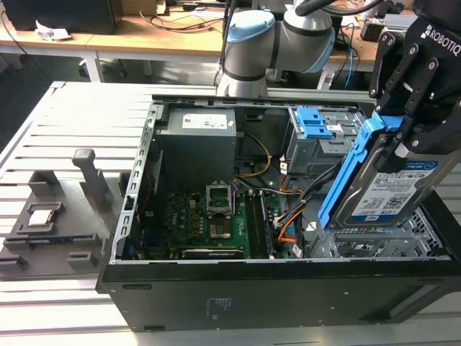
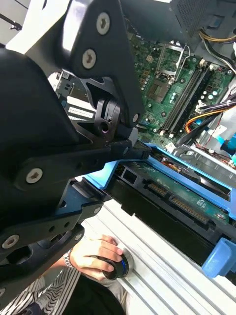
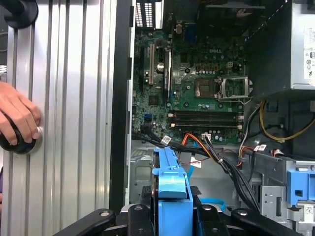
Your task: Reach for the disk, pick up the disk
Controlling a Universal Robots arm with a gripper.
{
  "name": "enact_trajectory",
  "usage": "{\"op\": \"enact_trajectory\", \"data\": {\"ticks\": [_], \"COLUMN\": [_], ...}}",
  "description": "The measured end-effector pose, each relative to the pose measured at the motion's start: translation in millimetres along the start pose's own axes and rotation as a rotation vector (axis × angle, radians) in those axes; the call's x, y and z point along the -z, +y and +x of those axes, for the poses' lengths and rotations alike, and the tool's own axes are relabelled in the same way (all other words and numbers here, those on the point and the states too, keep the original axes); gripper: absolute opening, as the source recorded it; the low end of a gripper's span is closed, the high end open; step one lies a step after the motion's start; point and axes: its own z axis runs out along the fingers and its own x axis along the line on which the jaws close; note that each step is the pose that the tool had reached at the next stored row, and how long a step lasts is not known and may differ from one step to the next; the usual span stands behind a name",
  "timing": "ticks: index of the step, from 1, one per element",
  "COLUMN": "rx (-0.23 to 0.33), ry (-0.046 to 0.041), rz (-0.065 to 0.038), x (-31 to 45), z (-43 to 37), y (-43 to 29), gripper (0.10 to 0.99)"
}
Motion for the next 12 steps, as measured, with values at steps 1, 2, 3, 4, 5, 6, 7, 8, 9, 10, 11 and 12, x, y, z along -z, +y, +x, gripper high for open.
{"op": "enact_trajectory", "data": {"ticks": [1, 2, 3, 4, 5, 6, 7, 8, 9, 10, 11, 12], "rx": [0.0, 0.0, 0.0, 0.0, 0.0, 0.0, 0.0, 0.0, 0.0, 0.0, 0.0, 0.0], "ry": [0.0002, 0.0002, 0.0002, 0.0001, 0.0002, 0.0002, 0.0, 0.0001, 0.0001, 0.0002, 0.0003, 0.0003], "rz": [0.0, 0.0, -0.001, -0.002, -0.003, -0.003, -0.004, -0.004, -0.004, -0.004, -0.004, -0.005], "x": [0.0, -0.2, -0.8, -2.2, -3.7, -4.7, -5.0, -5.2, -5.7, -6.2, -6.5, -6.6], "z": [0.0, 0.0, 0.1, 0.1, 0.1, 0.1, 0.0, 0.0, 0.1, 0.1, 0.1, 0.0], "y": [-2.3, -3.5, -5.5, -7.9, -9.9, -12.4, -15.8, -17.7, -19.7, -21.5, -22.7, -24.0], "gripper": [0.369, 0.369, 0.369, 0.369, 0.369, 0.369, 0.369, 0.369, 0.369, 0.369, 0.369, 0.369]}}
